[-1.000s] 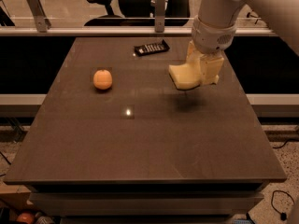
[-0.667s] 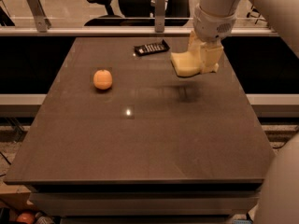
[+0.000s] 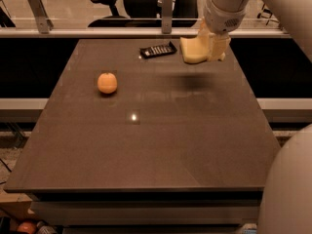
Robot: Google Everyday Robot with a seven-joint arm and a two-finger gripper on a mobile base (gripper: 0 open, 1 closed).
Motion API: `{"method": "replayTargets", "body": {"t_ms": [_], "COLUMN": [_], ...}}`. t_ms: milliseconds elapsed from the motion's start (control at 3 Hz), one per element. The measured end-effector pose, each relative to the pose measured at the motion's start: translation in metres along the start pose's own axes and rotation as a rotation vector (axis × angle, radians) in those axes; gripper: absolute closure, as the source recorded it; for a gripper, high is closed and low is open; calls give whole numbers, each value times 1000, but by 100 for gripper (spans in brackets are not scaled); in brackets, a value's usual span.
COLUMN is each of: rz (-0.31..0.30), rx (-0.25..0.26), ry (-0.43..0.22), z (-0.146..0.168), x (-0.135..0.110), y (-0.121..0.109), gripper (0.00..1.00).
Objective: Move sponge near rxbar chocolate
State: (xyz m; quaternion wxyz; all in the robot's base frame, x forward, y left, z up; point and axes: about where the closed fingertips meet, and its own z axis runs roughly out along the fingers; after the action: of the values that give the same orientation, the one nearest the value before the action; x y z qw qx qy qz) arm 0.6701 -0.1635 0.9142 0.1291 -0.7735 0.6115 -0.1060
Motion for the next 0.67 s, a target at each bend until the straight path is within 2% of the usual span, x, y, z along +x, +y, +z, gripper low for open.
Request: {"method": "replayTargets", "body": {"t_ms": [333, 667], "rz": [0, 7], "rx": [0, -12], "ry": [0, -3], "z": [0, 13], "x": [0, 3], "y": [0, -8], "gripper": [100, 100]}}
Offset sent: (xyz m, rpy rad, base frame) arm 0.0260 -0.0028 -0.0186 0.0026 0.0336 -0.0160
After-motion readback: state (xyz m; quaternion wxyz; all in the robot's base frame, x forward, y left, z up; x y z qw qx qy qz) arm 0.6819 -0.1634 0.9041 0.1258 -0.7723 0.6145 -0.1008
